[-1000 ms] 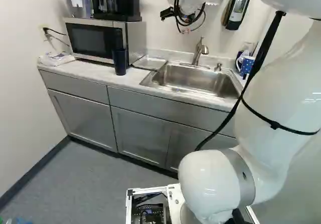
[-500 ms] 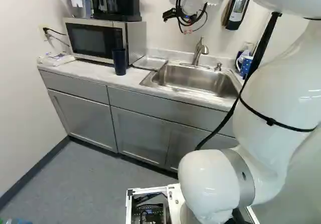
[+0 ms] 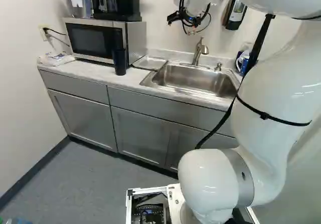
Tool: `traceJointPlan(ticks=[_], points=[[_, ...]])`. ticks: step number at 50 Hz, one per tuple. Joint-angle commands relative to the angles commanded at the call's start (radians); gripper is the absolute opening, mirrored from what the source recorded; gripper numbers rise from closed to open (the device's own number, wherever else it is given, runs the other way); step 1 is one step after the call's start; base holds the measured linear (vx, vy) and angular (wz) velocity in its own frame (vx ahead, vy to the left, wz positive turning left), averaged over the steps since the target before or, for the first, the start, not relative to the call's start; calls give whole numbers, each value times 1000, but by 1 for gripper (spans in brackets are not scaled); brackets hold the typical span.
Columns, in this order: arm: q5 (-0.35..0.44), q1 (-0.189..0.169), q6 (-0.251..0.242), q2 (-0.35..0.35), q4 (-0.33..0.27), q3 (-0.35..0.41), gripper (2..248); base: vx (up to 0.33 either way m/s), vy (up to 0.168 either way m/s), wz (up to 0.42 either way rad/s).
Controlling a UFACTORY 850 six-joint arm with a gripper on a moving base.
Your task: Rinse the cup and place it in the tray
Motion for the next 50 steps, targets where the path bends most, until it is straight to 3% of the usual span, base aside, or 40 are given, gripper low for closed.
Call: traceJointPlan(ticks=[50], points=[[-155,-109,0,-44,0,-46,247,0,0,0]])
